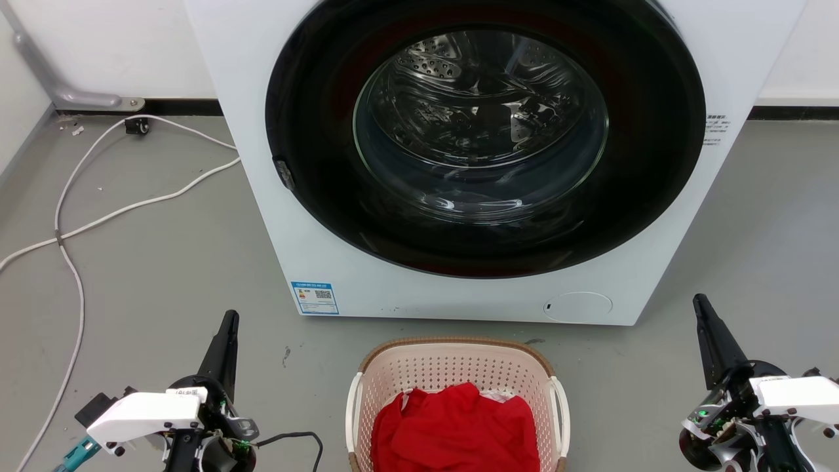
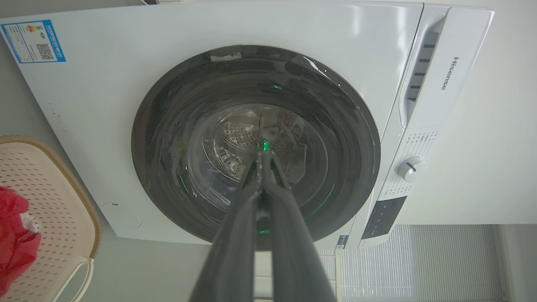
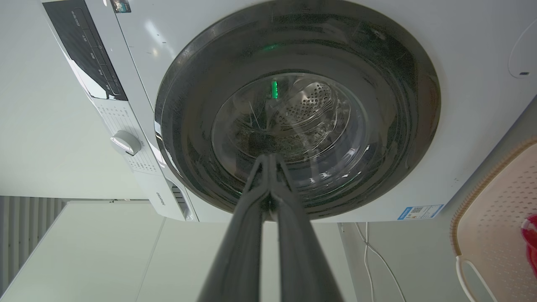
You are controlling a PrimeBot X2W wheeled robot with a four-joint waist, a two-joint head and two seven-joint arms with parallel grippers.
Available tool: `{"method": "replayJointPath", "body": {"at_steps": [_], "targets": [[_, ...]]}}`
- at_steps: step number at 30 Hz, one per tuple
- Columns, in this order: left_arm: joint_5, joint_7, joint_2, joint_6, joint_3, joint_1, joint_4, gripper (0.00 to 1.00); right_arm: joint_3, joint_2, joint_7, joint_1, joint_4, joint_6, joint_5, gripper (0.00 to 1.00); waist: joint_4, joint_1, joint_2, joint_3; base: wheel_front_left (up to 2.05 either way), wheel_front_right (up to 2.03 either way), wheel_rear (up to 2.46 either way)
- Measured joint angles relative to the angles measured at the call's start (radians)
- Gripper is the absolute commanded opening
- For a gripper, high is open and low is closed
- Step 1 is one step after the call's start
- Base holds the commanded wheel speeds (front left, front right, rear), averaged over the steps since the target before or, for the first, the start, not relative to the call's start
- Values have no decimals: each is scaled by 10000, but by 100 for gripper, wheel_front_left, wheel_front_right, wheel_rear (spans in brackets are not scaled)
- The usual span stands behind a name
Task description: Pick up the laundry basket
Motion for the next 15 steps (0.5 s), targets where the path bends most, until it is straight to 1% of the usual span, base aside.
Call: {"method": "replayJointPath", "body": {"at_steps": [15], "targets": [[0,0,0,0,0,0,0,0,-8,6,2,-1,0,0,0,0,0,0,0,0,0,0,0]]}}
